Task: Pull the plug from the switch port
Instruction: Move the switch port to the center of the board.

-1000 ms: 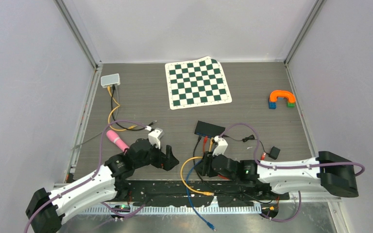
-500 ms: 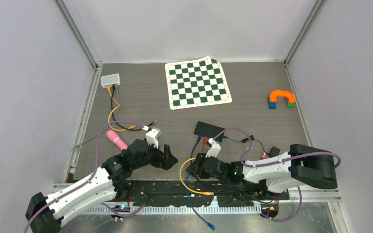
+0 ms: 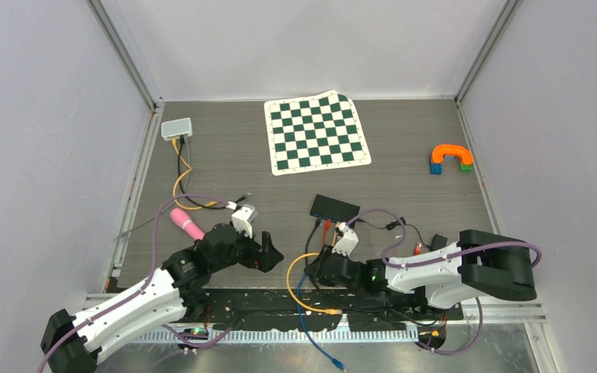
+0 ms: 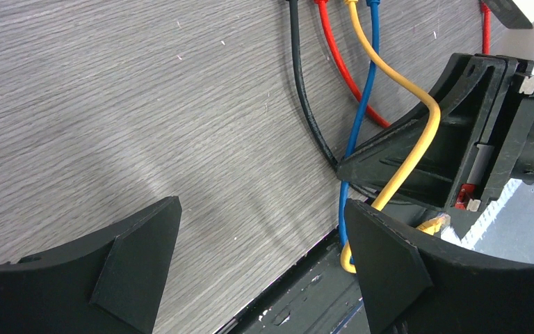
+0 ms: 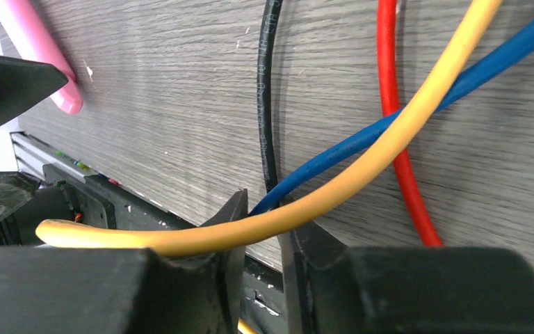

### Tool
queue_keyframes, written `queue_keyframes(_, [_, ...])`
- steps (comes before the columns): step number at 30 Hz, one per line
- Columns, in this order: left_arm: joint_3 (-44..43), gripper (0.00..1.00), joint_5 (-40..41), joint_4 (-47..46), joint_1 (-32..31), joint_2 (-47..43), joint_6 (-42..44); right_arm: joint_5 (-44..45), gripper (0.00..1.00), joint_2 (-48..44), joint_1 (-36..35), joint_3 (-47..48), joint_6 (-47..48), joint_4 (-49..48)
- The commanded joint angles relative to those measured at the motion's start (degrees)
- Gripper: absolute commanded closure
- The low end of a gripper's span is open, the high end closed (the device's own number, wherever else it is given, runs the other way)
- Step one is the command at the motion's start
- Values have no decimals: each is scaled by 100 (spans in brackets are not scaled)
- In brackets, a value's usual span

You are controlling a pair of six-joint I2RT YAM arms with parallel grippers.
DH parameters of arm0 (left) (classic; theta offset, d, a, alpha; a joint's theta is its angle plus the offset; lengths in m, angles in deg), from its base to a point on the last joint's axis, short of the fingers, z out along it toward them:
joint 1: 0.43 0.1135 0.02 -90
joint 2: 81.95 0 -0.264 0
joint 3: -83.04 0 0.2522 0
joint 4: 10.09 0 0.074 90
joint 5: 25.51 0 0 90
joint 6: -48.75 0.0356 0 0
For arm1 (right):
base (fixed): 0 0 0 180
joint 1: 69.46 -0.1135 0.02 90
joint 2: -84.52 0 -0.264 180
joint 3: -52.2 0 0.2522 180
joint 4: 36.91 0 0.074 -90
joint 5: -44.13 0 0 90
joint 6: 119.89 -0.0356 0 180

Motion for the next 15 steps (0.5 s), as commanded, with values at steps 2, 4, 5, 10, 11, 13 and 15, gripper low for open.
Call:
queue_keyframes(2, [-132, 9, 64, -42, -19, 4, -20, 541, 80, -259, -40, 227, 89, 485])
queue_keyframes(4, [-157, 9, 55, -19, -21, 11, -11, 576, 92, -448, -40, 296, 382, 620])
queue_keyframes(5, [-169, 9, 45, -13, -20, 25, -1, 615, 93, -590, -40, 333, 471, 802])
queue_keyframes(10, [-217, 9, -1, 22, -20, 104, 35, 656, 95, -1104, -35, 520, 1200, 1651])
queue_keyframes(11, [-221, 9, -20, -1, -20, 125, 41, 662, 95, -1226, -38, 533, 1241, 1797])
queue_keyframes(13, [-232, 9, -80, -64, -18, 175, 43, 642, 95, -1410, -34, 541, 1271, 2125])
queue_keyframes(15, [-232, 9, -214, -172, -24, 254, 61, 637, 95, -1586, -32, 521, 1309, 2440])
